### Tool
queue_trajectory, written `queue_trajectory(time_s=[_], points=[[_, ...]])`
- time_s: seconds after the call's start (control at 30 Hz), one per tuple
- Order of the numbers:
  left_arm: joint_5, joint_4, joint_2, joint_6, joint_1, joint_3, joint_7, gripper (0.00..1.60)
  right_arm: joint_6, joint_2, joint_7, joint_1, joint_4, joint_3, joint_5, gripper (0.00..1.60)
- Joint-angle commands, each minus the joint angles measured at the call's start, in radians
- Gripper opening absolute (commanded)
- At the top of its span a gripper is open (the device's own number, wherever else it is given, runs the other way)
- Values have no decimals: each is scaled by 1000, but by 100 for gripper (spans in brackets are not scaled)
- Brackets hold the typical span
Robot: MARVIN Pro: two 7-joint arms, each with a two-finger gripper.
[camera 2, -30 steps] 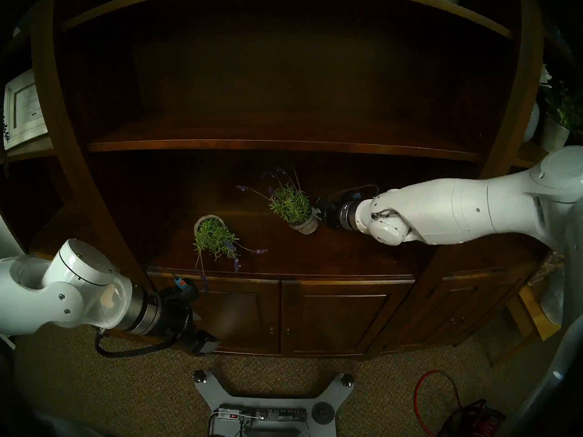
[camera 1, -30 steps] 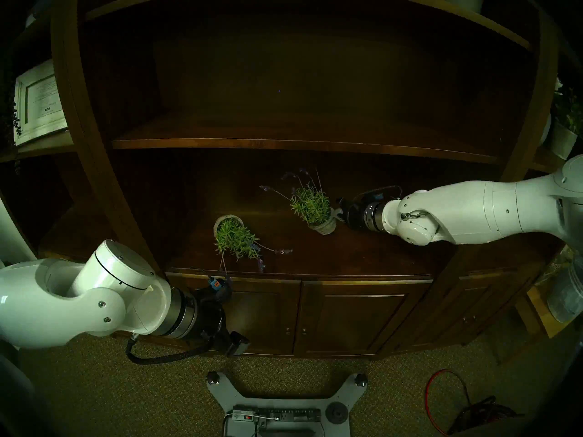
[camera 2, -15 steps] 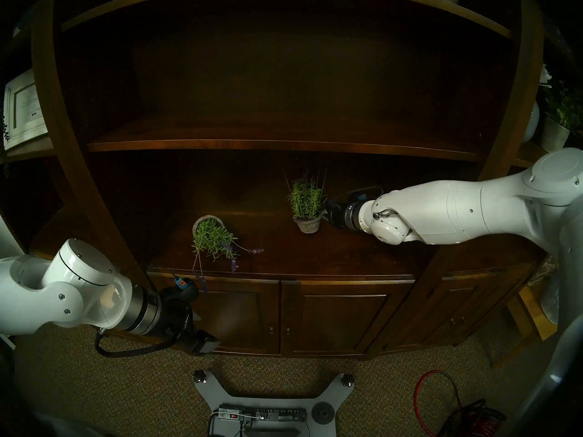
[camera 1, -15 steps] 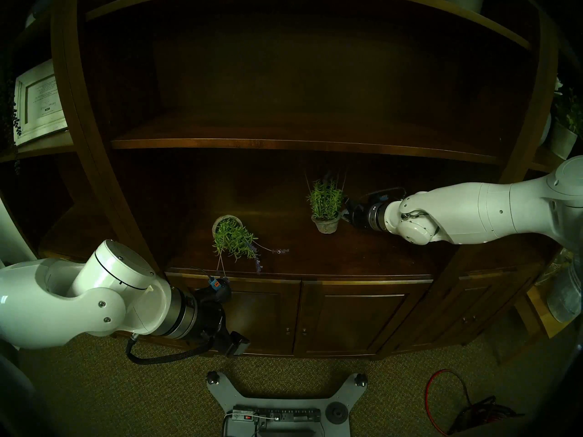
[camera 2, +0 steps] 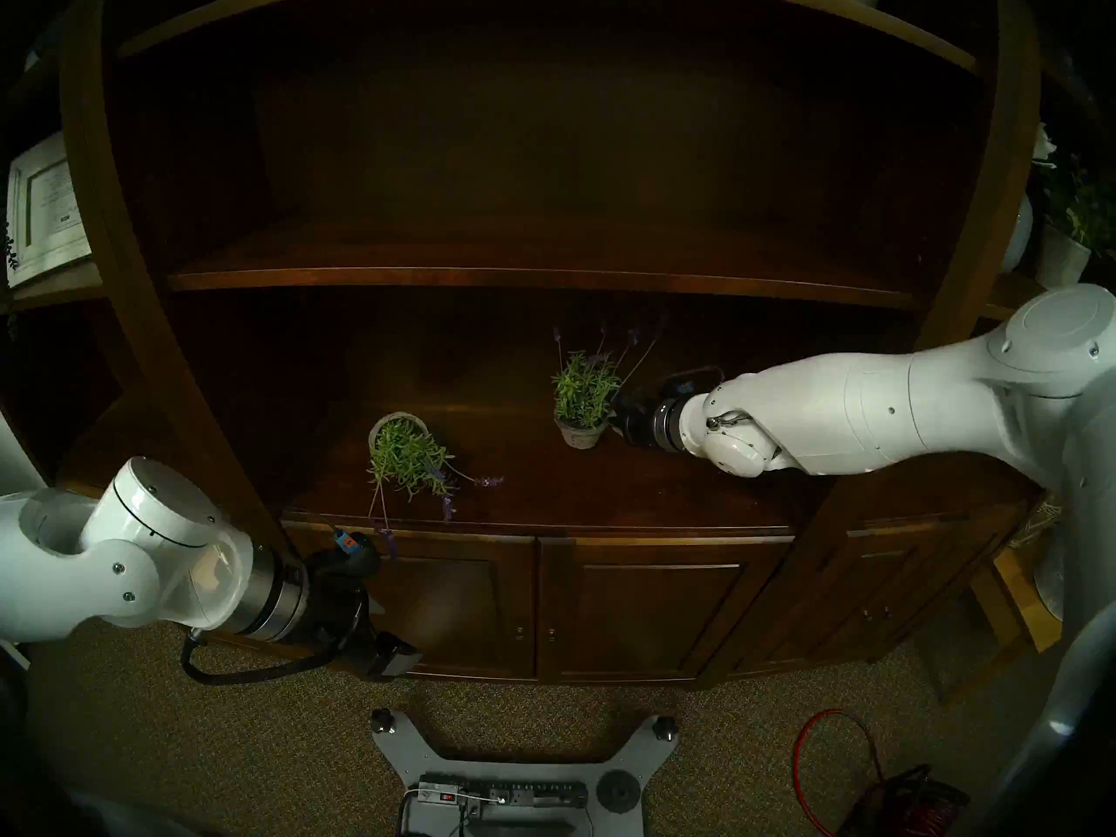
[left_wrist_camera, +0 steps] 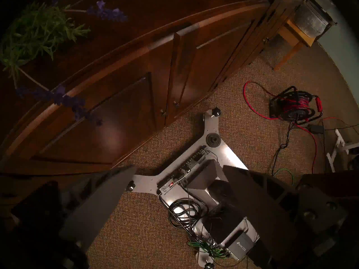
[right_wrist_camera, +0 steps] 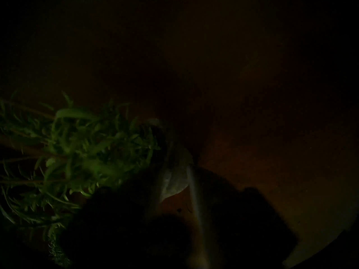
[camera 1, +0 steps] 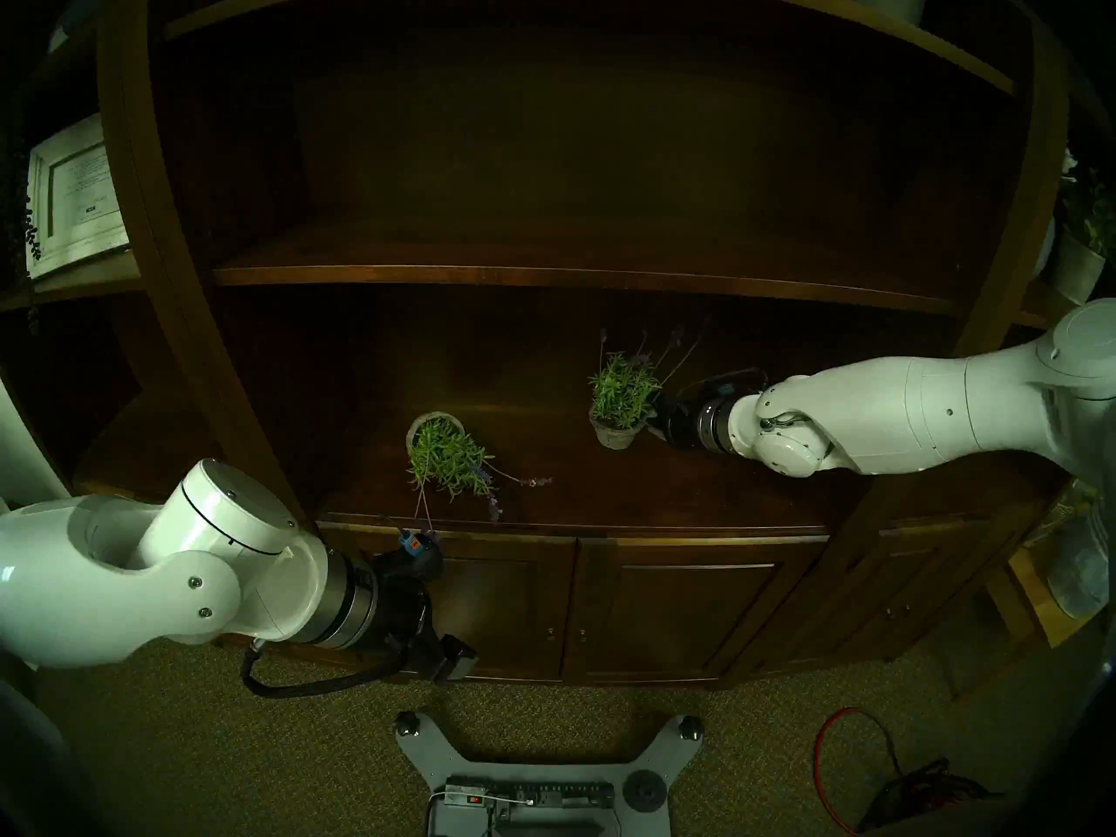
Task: Place the fake decorative plant upright
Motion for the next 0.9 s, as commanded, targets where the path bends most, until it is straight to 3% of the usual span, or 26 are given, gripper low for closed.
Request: queue_trajectory(time_s=[0.0, 0.5, 0.87], points=[[0, -3, -3, 1, -13, -14, 1, 160, -23, 1, -7, 38, -30, 2, -21, 154], [1, -3, -3, 0, -13, -13, 1, 160, -61, 45, -35, 100, -122, -10, -55, 135], [1, -3, -3, 0, -13, -13, 1, 160, -79, 83, -42, 146, -193, -15, -86, 129]])
